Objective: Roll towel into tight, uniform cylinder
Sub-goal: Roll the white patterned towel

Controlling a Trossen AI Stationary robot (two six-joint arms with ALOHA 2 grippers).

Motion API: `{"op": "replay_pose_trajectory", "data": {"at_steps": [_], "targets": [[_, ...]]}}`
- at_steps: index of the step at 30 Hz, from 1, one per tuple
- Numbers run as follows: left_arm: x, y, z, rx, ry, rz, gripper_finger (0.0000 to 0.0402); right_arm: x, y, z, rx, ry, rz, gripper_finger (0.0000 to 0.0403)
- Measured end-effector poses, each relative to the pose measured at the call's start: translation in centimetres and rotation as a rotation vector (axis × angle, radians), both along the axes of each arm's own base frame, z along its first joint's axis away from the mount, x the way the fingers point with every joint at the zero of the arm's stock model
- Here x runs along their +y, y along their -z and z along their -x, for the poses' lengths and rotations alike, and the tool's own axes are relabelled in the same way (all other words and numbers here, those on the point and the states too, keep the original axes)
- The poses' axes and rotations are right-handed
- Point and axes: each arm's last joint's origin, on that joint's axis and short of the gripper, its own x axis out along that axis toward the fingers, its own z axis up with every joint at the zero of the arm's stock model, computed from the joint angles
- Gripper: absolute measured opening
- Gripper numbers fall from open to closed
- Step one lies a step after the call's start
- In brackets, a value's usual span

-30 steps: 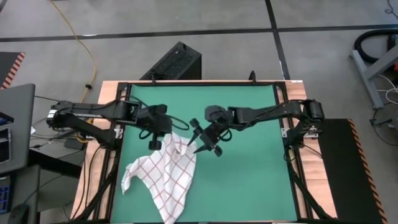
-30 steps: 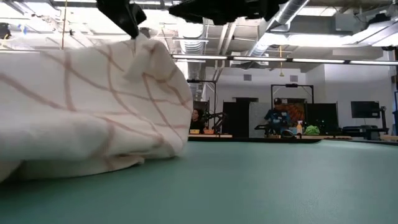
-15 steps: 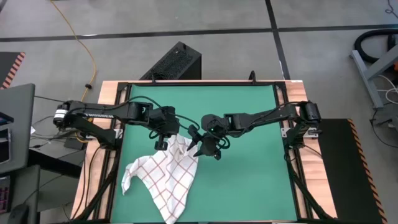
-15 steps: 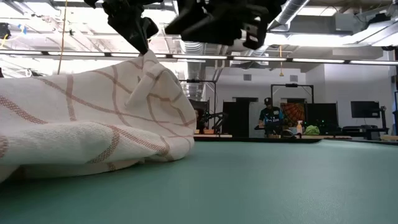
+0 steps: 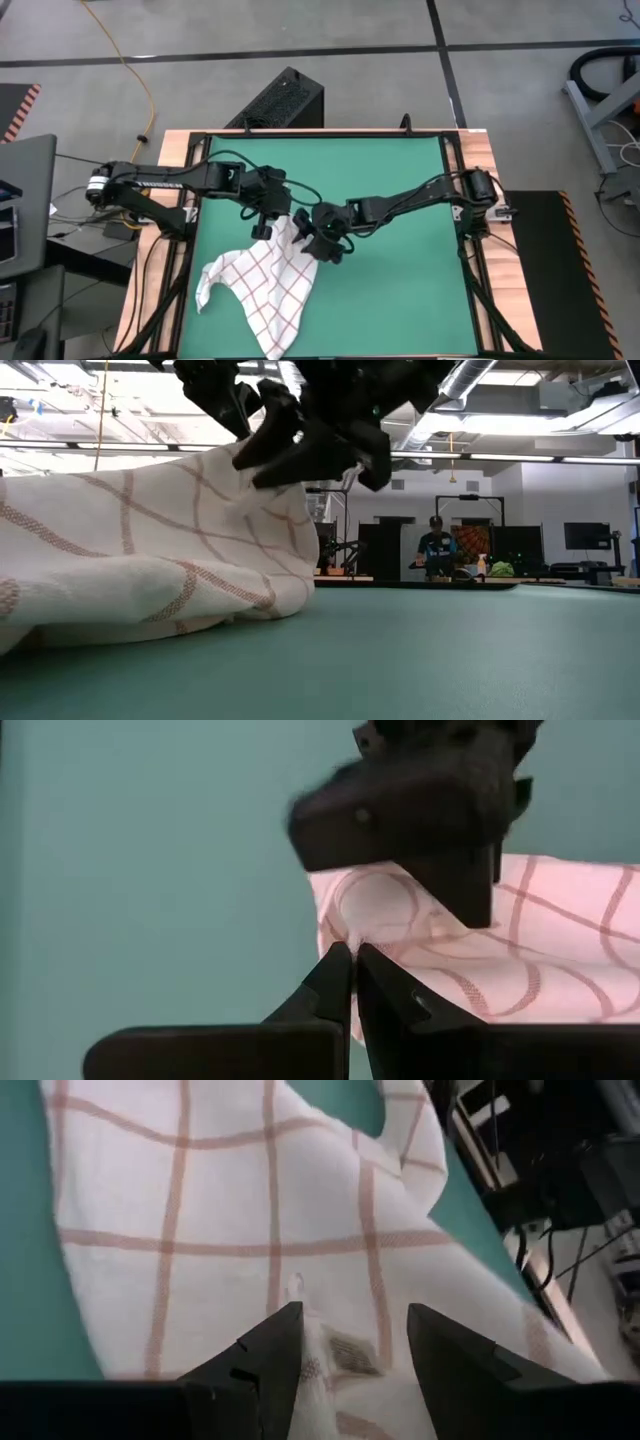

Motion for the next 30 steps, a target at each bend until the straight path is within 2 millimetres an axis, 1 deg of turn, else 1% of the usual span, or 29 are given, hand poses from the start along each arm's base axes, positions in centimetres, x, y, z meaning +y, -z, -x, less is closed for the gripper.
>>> {"op": "replay_pose_trajectory", "data": {"at_steps": [6, 8, 11, 15, 17, 19, 22, 26, 28, 30], "targets": [[0.0, 0.0, 0.0, -0.003, 0.001, 0.000, 0.0000, -0.3, 0.6, 0.3, 0.063, 0.020, -0.004, 0.0183], [0.0, 0.0, 0.0, -0.003, 0.001, 0.000, 0.0000, -0.3, 1.0, 0.3, 0.081, 0.020, 0.014, 0.0175], [0.0, 0.0, 0.0, -0.004, 0.001, 0.000, 0.0000, -0.3, 1.6, 0.4, 0.120, 0.067, 0.063, 0.0166], [0.0, 0.0, 0.0, -0.006, 0.001, 0.000, 0.0000, -0.6, 1.6, 0.5, 0.129, 0.113, 0.112, 0.0151], [0.0, 0.0, -0.1, -0.007, 0.001, 0.000, 0.0000, -0.8, 1.6, 0.5, 0.128, 0.163, 0.160, 0.0139], [0.0, -0.1, -0.1, -0.013, 0.001, 0.000, 0.0000, -0.9, 1.7, 0.6, 0.134, 0.176, 0.209, 0.0125], [0.0, -0.1, -0.2, -0.021, 0.000, 0.000, 0.0000, -1.0, 1.8, 0.7, 0.149, 0.182, 0.212, 0.0111], [0.0, -0.3, -0.3, -0.047, 0.005, 0.009, 0.0000, -1.0, 1.8, 0.7, 0.148, 0.208, 0.223, 0.0103], [0.0, -0.4, -0.4, -0.056, 0.010, 0.015, 0.0000, -0.9, 1.8, 0.8, 0.148, 0.236, 0.251, 0.0085], [0.0, -0.4, -0.4, -0.062, 0.011, 0.015, 0.0000, -0.9, 1.8, 0.8, 0.147, 0.266, 0.273, 0.0050]]}}
